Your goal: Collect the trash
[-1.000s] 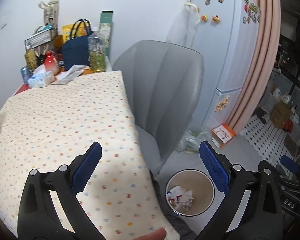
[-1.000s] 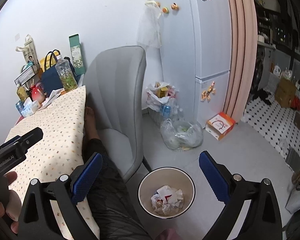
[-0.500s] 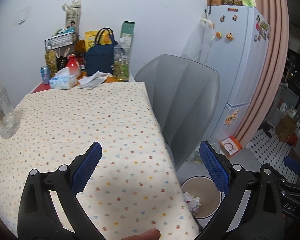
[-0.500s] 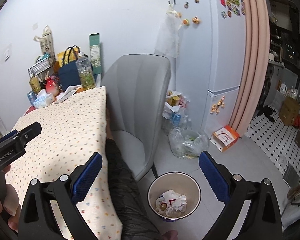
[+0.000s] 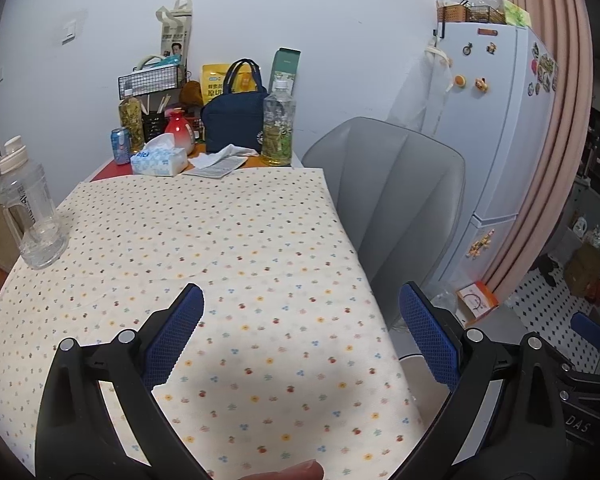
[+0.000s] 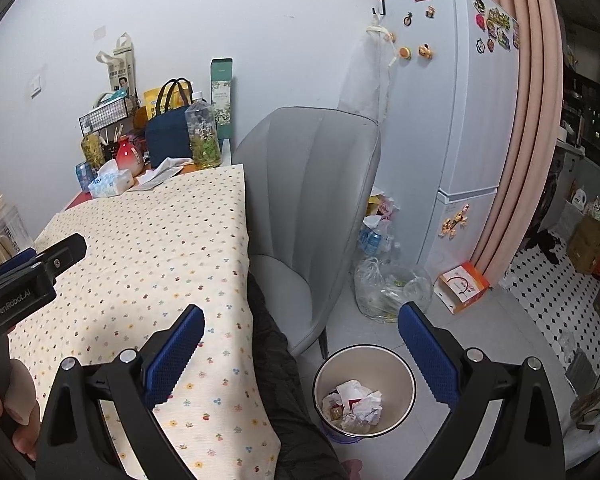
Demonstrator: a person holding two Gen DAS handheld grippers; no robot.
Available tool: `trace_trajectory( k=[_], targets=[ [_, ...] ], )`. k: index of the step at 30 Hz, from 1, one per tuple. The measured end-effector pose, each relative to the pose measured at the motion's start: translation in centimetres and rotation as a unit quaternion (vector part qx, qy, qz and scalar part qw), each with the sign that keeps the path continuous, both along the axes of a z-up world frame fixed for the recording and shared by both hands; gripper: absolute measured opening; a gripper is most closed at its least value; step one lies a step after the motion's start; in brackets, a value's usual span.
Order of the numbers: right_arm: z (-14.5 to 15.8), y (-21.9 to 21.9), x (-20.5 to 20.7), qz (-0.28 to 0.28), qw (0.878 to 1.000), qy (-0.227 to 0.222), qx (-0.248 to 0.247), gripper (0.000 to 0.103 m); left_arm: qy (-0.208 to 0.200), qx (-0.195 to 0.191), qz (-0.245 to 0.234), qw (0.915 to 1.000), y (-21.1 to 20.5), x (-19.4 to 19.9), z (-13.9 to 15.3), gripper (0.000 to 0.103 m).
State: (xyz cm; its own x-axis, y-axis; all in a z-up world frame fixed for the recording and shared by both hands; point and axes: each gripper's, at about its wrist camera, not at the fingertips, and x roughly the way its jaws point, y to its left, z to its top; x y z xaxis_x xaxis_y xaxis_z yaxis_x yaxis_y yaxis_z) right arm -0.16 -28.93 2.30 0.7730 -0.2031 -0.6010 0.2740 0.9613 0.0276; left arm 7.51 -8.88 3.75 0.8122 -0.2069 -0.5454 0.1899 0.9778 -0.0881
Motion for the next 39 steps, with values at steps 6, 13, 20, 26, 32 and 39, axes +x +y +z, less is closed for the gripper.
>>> trace_trajectory(
  k=[6, 13, 20, 26, 32, 39],
  targets=[
    [0.2, 1.1, -0.3, 0.004, 1.000, -0.003, -0.006, 0.095, -0.007, 0.007, 0.000, 1.0000, 0.8, -0.5, 0.1, 0.097],
    [0.2, 0.8, -0.5, 0.008, 1.000, -0.008, 0.000, 0.095, -0.007, 0.017, 0.001, 0.9998, 0.7, -0.6, 0.1, 0.097],
    [0.2, 0.2, -0.8, 0.001, 1.000, -0.010, -0.001, 0.095, -0.012, 0.019, 0.000, 0.9997, 0.5, -0.9, 0.3, 0.097],
    [0.3, 0.2, -0.9, -0.001, 1.000, -0.011, -0.006, 0.095, -0.014, 0.020, -0.001, 0.9997, 0.4, -1.1, 0.4, 0.097],
    [0.5, -0.4, -1.0, -0.010, 1.000, -0.015, -0.005, 0.095, -0.014, 0.019, 0.002, 0.9997, 0.6, -1.2, 0.5, 0.097],
    [0.4, -0.5, -1.1, -0.011, 1.000, -0.016, -0.004, 0.095, -0.014, 0.023, -0.001, 0.9996, 0.3, -1.3, 0.4, 0.097]
  ],
)
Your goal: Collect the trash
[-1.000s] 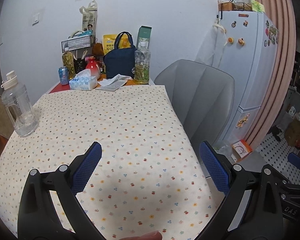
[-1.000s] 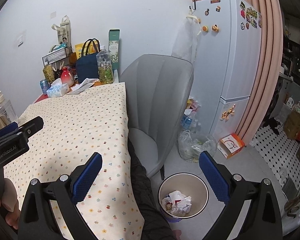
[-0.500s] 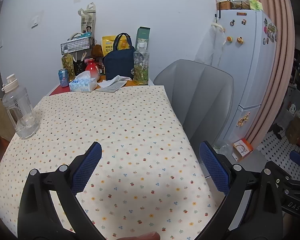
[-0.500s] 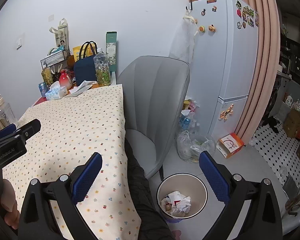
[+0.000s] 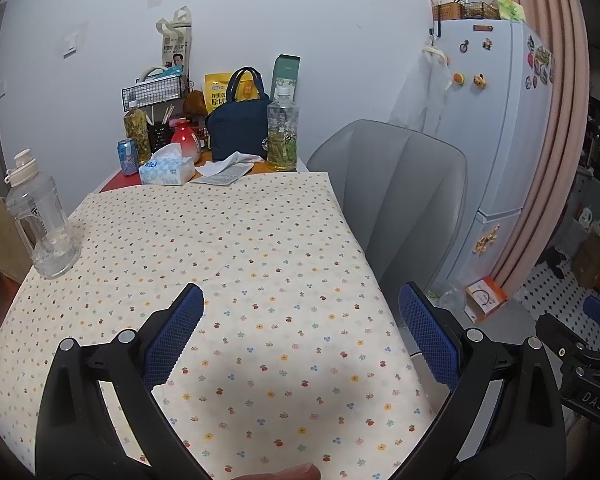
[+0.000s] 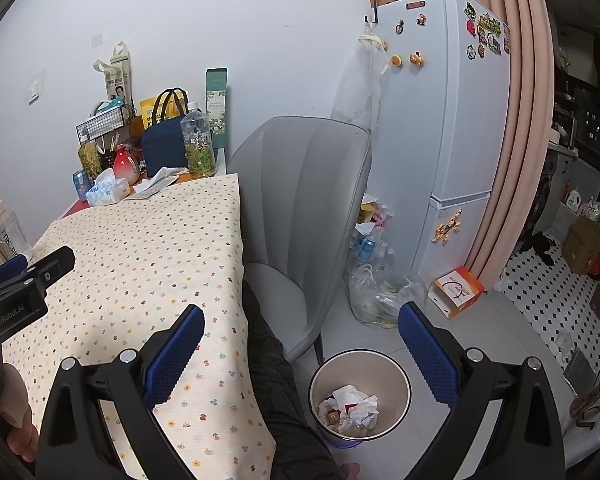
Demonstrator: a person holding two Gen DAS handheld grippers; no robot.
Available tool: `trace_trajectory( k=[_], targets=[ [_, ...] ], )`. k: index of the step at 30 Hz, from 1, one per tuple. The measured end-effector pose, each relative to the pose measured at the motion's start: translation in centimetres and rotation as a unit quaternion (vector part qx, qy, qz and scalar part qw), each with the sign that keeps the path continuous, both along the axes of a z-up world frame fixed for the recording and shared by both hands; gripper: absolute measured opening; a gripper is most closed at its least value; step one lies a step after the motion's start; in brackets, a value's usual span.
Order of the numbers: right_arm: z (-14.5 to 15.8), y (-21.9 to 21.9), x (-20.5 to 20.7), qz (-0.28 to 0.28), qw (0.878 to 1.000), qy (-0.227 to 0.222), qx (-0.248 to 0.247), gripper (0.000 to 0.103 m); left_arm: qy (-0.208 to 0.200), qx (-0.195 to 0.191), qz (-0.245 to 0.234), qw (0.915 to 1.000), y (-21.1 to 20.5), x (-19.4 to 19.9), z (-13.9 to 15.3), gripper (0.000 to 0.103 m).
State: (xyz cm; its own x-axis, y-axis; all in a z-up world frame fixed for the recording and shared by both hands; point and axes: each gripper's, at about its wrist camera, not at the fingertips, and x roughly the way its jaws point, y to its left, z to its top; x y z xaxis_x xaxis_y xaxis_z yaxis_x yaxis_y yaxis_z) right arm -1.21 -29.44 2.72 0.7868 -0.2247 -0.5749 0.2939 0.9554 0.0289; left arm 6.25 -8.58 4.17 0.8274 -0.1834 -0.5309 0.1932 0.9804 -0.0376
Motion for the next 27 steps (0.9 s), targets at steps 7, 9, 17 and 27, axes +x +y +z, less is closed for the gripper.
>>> trace_trajectory(
  k=[7, 9, 17, 27],
  targets=[
    [0.25, -0.26, -0.11, -0.003, 1.000, -0.004, -0.001, 0.095, -0.006, 0.000, 0.005, 1.0000, 0.15, -0.23, 0.21, 0.097],
    [0.32, -0.39, -0.14, -0.004, 1.000, -0.005, -0.002, 0.095, -0.005, 0.000, 0.006, 1.0000, 0.19, -0.21, 0.17, 0.097],
    [0.34, -0.53, 0.11, -0.006, 1.000, -0.003, -0.003, 0.095, -0.004, -0.002, 0.008, 1.0000, 0.45, -0.23, 0.09, 0.097],
    [0.28, -0.54, 0.20, -0.006, 1.000, -0.003, -0.003, 0.095, -0.003, -0.003, 0.008, 1.0000, 0.49, -0.16, 0.01, 0.097]
  ],
)
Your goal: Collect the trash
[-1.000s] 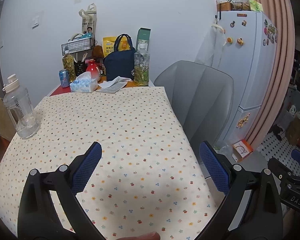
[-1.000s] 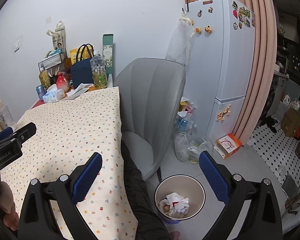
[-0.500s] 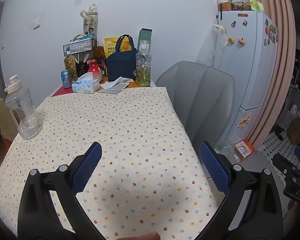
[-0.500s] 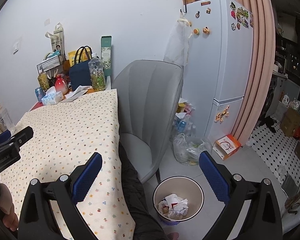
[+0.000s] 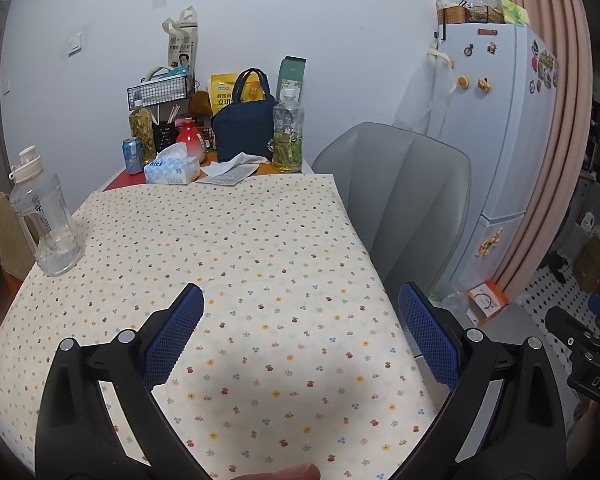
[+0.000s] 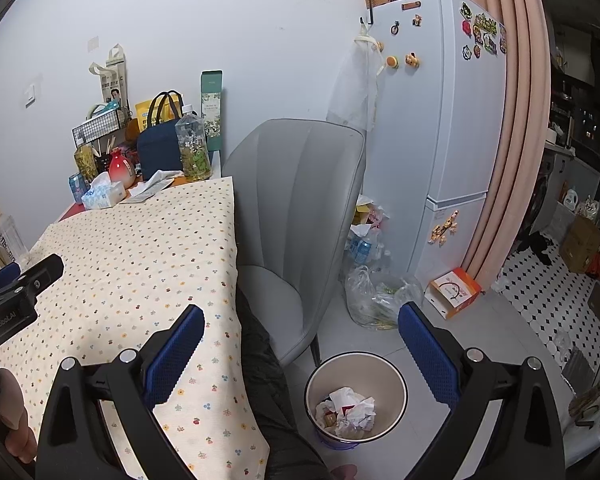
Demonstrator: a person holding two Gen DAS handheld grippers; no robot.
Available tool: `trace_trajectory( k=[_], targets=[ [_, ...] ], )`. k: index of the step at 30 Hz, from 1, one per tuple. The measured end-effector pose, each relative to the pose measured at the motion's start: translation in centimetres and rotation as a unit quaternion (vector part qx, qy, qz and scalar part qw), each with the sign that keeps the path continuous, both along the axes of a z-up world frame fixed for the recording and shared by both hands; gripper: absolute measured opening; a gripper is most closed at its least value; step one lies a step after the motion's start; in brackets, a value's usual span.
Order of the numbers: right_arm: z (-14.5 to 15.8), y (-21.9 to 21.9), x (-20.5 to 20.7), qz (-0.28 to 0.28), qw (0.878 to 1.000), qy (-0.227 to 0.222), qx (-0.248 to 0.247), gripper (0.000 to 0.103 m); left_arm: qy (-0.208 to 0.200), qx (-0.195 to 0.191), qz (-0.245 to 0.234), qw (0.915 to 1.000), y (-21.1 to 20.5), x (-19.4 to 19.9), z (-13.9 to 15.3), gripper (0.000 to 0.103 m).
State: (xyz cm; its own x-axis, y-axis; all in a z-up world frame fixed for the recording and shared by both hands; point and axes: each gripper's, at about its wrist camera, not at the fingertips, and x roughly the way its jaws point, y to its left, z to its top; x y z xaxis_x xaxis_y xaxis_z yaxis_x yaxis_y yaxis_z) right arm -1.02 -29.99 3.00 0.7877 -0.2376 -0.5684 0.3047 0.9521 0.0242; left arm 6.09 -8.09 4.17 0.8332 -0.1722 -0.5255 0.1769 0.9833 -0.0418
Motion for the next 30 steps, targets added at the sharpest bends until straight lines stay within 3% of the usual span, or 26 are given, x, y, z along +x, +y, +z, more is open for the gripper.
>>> trace_trajectory(
  k=[30],
  targets=[
    [-0.7, 1.1, 0.1, 0.011, 1.000, 0.004, 0.004, 0.095, 0.001, -0.001, 0.002, 1.0000, 0.4, -0.1, -0.3, 0.097]
  ],
)
